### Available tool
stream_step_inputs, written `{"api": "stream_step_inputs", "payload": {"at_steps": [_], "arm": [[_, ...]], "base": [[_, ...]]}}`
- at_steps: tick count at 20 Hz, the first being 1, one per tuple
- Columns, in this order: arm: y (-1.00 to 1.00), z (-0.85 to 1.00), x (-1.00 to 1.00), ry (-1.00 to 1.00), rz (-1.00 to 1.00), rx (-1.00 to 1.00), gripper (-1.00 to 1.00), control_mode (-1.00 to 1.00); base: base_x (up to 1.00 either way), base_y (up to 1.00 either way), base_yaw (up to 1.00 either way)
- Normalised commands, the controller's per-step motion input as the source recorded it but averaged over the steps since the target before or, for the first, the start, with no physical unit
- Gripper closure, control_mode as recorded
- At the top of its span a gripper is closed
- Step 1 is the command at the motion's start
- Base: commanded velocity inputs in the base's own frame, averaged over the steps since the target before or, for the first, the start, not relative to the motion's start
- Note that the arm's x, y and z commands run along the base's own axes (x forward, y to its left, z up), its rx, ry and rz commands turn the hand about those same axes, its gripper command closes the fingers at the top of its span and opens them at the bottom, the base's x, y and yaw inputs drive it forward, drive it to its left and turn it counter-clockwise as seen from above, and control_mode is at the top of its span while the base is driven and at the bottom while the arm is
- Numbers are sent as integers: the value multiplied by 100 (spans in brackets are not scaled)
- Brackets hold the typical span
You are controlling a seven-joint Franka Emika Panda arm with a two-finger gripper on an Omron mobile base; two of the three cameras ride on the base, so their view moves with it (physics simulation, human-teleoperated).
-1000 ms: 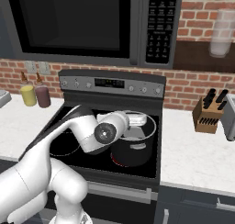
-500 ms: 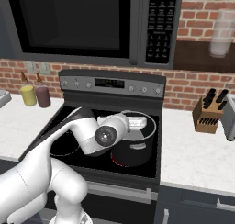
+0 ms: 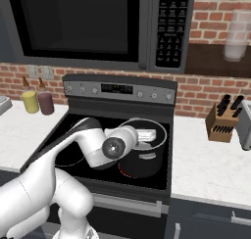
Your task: Put the lemon and lemon in the pot. Retrieve the spatula and lightly stir the vegetables in the pot.
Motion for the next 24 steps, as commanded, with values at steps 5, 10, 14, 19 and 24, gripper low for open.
{"api": "stream_step_inputs", "payload": {"at_steps": [5,10,14,19,24], "arm": [[0,-10,0,9,-1,0,100,-100],[0,-10,0,1,-2,5,100,-100],[0,-16,2,0,-5,6,100,-100],[1,-3,1,3,-16,7,100,-100],[0,1,0,14,-21,5,100,-100]], "base": [[0,0,0],[0,0,0],[0,0,0],[0,0,0],[0,0,0]]}}
